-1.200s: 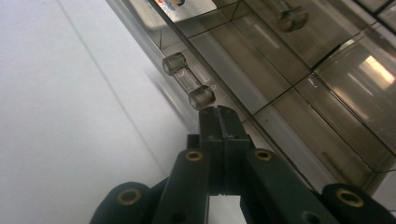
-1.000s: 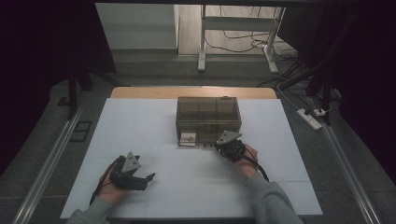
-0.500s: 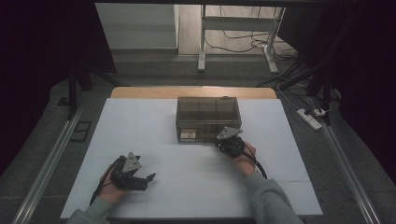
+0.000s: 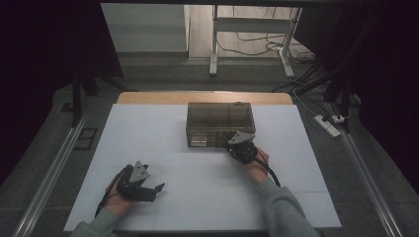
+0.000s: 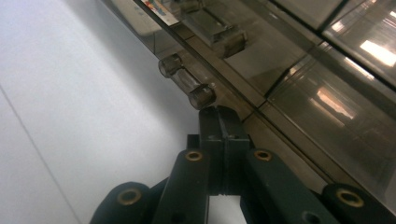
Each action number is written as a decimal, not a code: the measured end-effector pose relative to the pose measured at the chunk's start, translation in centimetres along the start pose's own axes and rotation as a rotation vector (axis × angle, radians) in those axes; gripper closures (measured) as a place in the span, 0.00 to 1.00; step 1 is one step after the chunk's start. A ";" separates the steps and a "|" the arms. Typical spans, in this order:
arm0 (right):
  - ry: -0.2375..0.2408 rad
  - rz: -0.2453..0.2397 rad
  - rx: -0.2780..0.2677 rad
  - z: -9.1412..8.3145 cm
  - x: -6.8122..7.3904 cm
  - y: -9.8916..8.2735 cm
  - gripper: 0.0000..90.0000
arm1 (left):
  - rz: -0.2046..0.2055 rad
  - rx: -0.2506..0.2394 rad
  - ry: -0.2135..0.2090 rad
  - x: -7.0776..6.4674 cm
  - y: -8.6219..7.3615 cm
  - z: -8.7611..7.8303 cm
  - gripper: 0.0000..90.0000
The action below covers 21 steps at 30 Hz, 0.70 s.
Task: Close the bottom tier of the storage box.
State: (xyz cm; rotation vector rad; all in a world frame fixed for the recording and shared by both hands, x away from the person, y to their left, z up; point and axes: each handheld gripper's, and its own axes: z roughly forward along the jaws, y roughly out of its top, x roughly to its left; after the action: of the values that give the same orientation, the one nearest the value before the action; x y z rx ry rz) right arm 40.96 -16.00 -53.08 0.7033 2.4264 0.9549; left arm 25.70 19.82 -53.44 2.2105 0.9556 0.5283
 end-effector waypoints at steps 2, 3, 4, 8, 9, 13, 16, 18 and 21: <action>-0.001 0.001 0.000 0.1 -0.1 0.0 0.99 | -0.002 -0.001 0.000 0.0 0.0 0.0 0.14; -0.002 0.001 -0.002 0.1 -0.1 0.0 0.99 | -0.003 -0.002 -0.001 0.0 0.0 0.0 0.14; -0.002 0.002 -0.002 0.1 -0.1 0.0 0.99 | -0.003 -0.001 0.000 0.0 0.0 0.0 0.14; -0.003 0.002 0.000 0.2 -0.2 0.0 0.99 | -0.002 -0.001 0.000 0.0 0.0 0.0 0.14; 0.000 0.003 0.000 0.3 -0.2 0.0 0.99 | -0.002 -0.001 0.000 0.0 0.0 0.0 0.14; -0.011 0.002 0.006 0.2 -0.1 0.0 0.99 | -0.003 -0.001 0.001 0.0 0.0 -0.1 0.14; -0.013 0.008 0.012 -0.1 -0.1 -0.1 0.99 | -0.004 -0.004 0.001 0.0 -0.1 -0.1 0.14; -0.008 0.006 0.013 -0.5 -0.1 -0.1 0.99 | -0.005 -0.005 0.001 0.0 -0.1 -0.1 0.14; 0.000 0.003 0.016 -1.4 0.0 -0.3 0.99 | -0.005 -0.003 0.001 0.1 -0.1 -0.2 0.14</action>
State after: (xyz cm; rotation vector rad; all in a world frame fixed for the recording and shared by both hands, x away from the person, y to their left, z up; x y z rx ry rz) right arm 40.07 -16.86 -52.43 0.7130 2.4356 0.9377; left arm 25.60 20.00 -53.38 2.2048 0.9600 0.5284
